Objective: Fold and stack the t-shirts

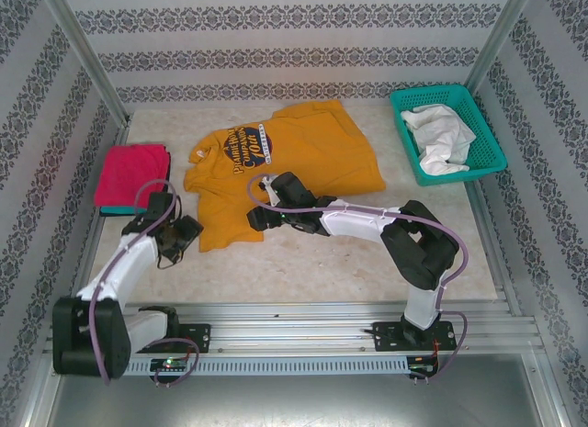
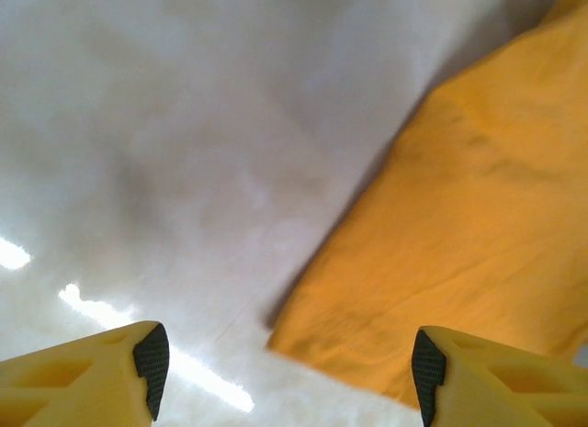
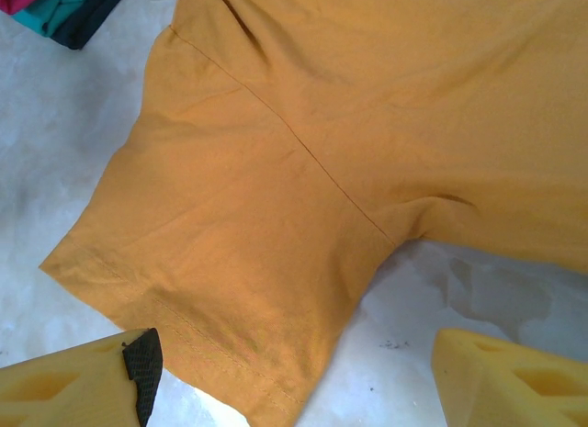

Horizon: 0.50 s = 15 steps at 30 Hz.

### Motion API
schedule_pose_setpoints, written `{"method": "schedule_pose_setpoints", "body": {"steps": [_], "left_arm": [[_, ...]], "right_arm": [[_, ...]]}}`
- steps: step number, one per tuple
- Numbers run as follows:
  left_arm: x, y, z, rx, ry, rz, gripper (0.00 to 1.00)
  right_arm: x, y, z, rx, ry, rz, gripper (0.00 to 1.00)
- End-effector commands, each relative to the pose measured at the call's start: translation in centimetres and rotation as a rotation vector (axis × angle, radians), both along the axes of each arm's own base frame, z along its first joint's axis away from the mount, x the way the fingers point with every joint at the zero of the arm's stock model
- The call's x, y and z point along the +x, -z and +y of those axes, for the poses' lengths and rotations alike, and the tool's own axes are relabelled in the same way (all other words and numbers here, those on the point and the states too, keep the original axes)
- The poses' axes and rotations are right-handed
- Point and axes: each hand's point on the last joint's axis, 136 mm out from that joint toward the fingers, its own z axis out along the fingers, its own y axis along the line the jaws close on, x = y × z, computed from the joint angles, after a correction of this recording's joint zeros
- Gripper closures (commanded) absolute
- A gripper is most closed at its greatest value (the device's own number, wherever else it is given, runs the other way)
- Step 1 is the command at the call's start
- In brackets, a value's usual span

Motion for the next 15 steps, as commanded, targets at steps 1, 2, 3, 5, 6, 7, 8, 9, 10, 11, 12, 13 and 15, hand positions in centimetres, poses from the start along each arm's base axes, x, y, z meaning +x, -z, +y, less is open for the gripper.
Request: {"method": "schedule_pose_setpoints", "body": {"steps": [1,2,3,5,6,7,8,9,10,11,12,13,15], "left_arm": [[2.3,-0.1,0.4,0.07,0.107,0.019,0.32],[3.1,0.0,0.3,0.072,0.129,0.024,0.34],[3.8,0.1,0.2,0.072,0.151,0.028,0.36],[5.1,0.4,0.0,0.076,0.185,0.033,0.4],[5.7,0.5,0.0,0.076,0.194,0.036,0.43],[6.2,0.6,-0.2,0.07,0.205,0.036,0.45],[6.7,0.8,-0.5,0.057,0.213,0.037,0.47],[7.2,1.1,-0.7,0.04,0.215,0.036,0.49],[7.5,1.2,-1.1,0.02,0.219,0.034,0.5],[7.8,1.5,-1.4,0.002,0.221,0.035,0.51],[8.1,1.7,-1.5,-0.005,0.222,0.036,0.52],[8.3,2.0,-1.5,-0.008,0.218,0.038,0.53],[8.6,2.5,-1.5,-0.006,0.215,0.049,0.53]], "right_arm": [[0.5,-1.0,0.0,-0.002,0.007,-0.031,0.23],[0.5,-1.0,-0.2,-0.004,0.013,-0.031,0.23],[0.6,-1.0,-0.4,-0.004,0.023,-0.03,0.23],[0.8,-1.1,-0.8,-0.002,0.037,-0.032,0.23],[0.9,-1.0,-1.1,-0.001,0.047,-0.028,0.23],[0.9,-1.0,-1.2,-0.001,0.052,-0.026,0.23],[1.0,-0.9,-1.5,-0.001,0.061,-0.024,0.23],[1.1,-0.8,-1.8,-0.001,0.069,-0.021,0.23],[1.1,-0.7,-2.0,-0.003,0.074,-0.019,0.23],[1.3,-0.7,-2.2,-0.002,0.081,-0.019,0.23],[1.3,-0.7,-2.3,-0.003,0.083,-0.017,0.23],[1.4,-0.7,-2.4,-0.003,0.086,-0.016,0.23],[1.5,-0.7,-2.6,-0.004,0.092,-0.018,0.23]]}}
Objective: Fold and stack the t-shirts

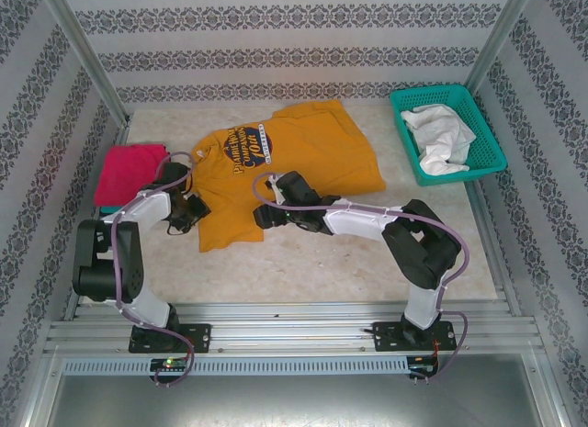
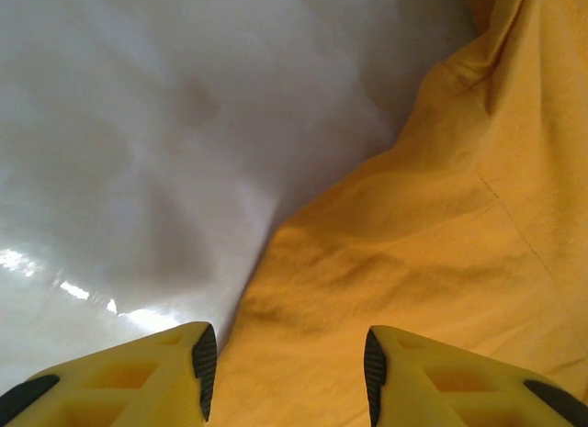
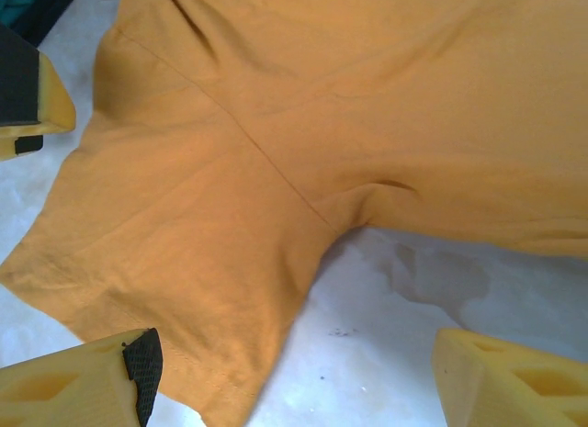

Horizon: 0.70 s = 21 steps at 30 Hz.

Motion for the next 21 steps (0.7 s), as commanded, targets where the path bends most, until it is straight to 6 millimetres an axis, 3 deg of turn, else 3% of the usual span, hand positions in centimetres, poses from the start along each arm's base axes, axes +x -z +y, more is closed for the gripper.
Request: {"method": "schedule_pose_setpoints", "body": {"steps": [1,15,21], "left_arm": [[1.4,0.2,-0.3,-0.007,0.028,-0.02,0.54],[3.8,0.5,0.2,0.036,0.054,-0.025,0.55],[3.6,1.2,-0.1,0.012,0.049,-0.003,0.59]], "right_arm": [[0.4,-1.6,-0.8,0.019,0.034,-0.027,0.23],[0.3,-1.6,-1.6,0.01,0.053,-0.034,0.23],[0.3,-1.6,-1.7,0.01,0.055,-0.032,0.23]]}}
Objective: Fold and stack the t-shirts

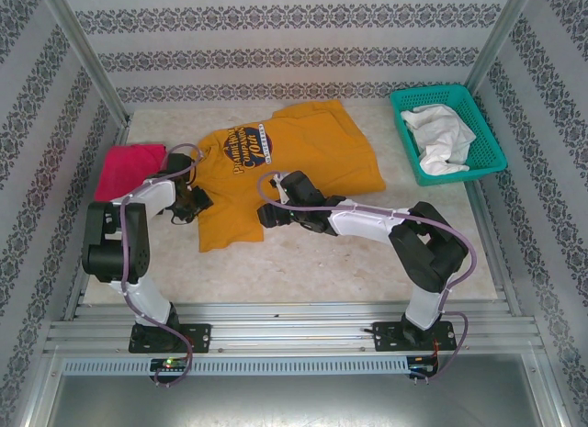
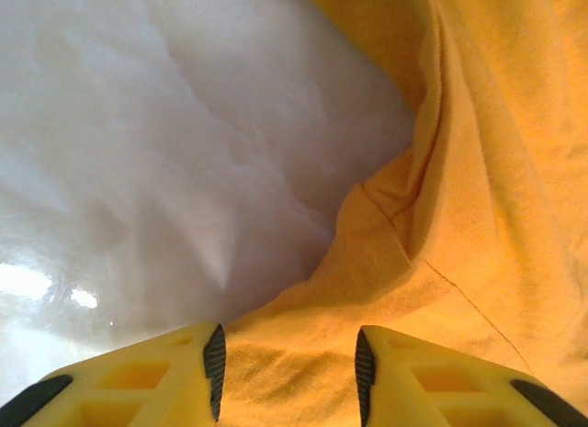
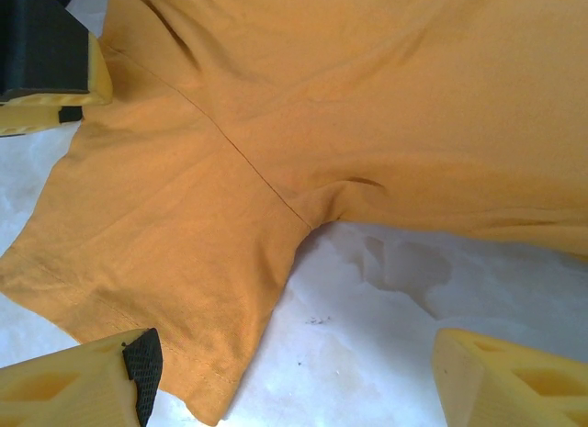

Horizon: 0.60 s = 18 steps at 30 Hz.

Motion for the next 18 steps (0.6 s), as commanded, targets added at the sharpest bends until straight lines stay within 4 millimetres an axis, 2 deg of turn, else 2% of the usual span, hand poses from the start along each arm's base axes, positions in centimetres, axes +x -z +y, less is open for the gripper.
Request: {"method": "schedule_pose_setpoints", "body": {"steps": [1,4,7,10,18], "left_arm": [[0.1,0.3,-0.2,-0.002,0.011,-0.001,0.6],[-0.4,0.9,-0.1,0.003,0.008,0.011,0.59],[-0.7,1.6,0.2,0.021,0.01,0.029,0.49],[-0.6,1.6,0.6,0.046,0.018,0.025,0.47],[1.6,-0.3,0.5,0.072,0.111,-0.048,0.52]], "right_arm": [[0.4,-0.9,-0.6,0.014,0.03,-0.016,0.23],[0.4,-0.8,-0.7,0.011,0.032,-0.015,0.23],[0.4,-0.8,-0.6,0.013,0.026,-0.013,0.23],[0.3,-0.9,-0.6,0.011,0.026,-0.013,0.23],[0.3,-0.8,-0.9,0.012,0.038,-0.014,0.23]]}}
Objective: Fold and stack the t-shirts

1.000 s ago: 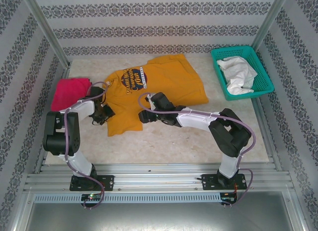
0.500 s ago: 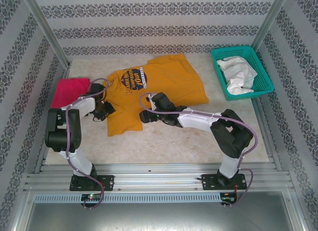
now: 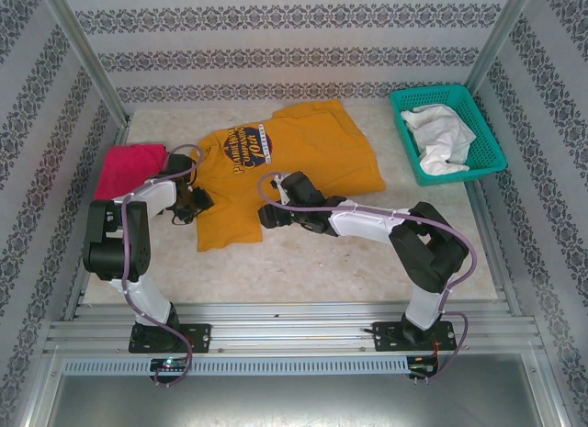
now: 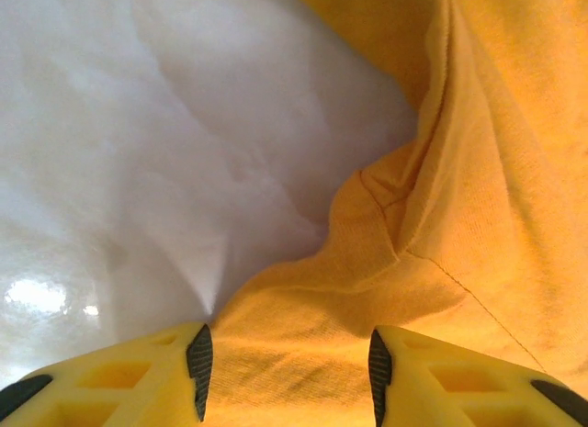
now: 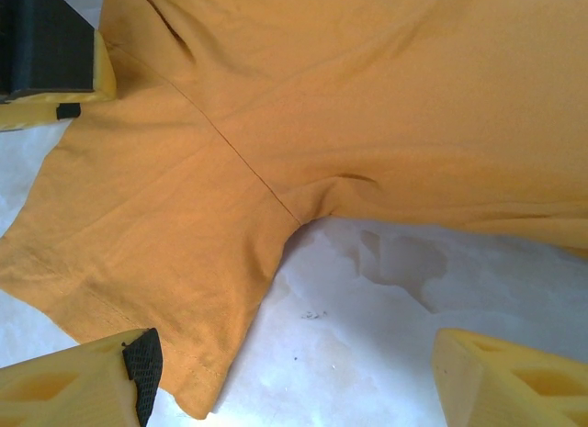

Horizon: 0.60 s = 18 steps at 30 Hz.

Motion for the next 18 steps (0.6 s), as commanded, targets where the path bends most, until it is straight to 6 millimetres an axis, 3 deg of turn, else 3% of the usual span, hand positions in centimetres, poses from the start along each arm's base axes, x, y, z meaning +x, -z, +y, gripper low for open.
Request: {"method": "schedule_pose_setpoints", "body": {"steps": [1,14,18], "left_arm": [[1.5,-0.7,0.0,0.031,0.068,-0.035,0.52],[1.7,0.7,0.3,0.052,0.087,0.012,0.54],[1.1,1.6,0.3,0.044,0.076,0.037,0.64]], "right_arm": [[0.4,-1.0,-0.7,0.017,0.035,-0.016,0.23],[0.3,-0.7,-0.8,0.013,0.035,-0.011,0.23],[0.4,-0.7,-1.0,0.007,0.042,-0.014,0.23]]}}
